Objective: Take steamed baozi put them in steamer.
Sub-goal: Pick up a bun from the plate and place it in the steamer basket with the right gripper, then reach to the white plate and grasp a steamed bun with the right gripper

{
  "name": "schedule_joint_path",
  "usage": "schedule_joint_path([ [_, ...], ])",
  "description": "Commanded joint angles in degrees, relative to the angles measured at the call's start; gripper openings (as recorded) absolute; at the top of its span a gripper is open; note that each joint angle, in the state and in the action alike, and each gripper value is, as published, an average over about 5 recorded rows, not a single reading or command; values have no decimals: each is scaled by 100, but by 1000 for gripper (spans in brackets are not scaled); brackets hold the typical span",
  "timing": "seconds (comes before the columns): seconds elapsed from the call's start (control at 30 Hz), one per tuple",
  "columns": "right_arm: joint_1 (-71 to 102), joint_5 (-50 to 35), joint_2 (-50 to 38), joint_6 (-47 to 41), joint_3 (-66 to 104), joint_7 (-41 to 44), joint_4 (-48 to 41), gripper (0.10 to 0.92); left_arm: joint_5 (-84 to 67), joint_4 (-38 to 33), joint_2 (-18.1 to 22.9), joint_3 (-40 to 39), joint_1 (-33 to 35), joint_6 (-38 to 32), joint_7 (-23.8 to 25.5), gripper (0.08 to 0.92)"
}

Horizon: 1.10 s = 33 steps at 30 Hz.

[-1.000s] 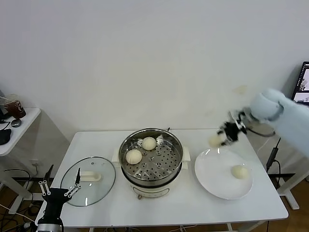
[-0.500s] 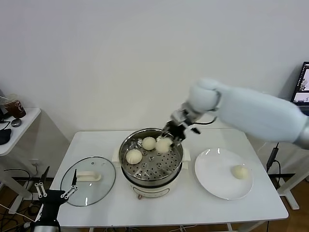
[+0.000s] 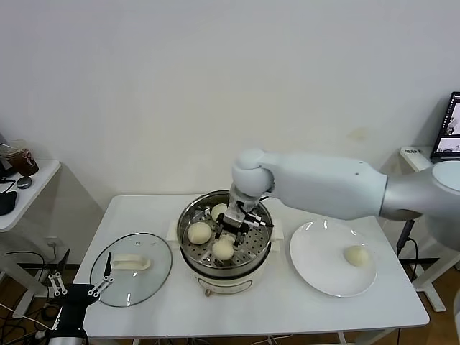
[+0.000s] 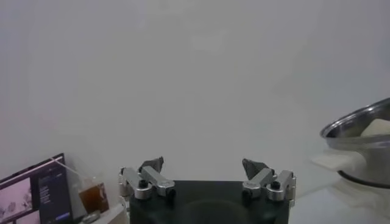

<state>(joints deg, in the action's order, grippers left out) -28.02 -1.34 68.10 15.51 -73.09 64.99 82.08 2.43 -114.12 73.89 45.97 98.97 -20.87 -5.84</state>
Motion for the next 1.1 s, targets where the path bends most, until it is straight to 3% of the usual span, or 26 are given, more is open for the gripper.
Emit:
schedule_joint_path([
  [0.03,199,641,298,745,-188,11,-147,475,-1,26,-3,13,5,-10,-1,823],
  [0.27,176,608,268,790,-153,-4,-155,488,-8,44,4,7,-10,-15,1,823],
  [0.6,-359,506,-400,604,616,245,-190,744,-29,17,-13,12,-20,-2,6,823],
  [0.73,-561,289,-1142,-93,1013,476,-144,813,-50,1,-57,20,-57,16,14,823],
  [0.93,-503,-427,-2665,-1834,1240,757,185,822,-84,28,-146,19,-119,18,25,823],
  [1.1,170,-210,-3852,-2676,1638,836,220,823,-73,79,-191,-58,-185,18,31,823],
])
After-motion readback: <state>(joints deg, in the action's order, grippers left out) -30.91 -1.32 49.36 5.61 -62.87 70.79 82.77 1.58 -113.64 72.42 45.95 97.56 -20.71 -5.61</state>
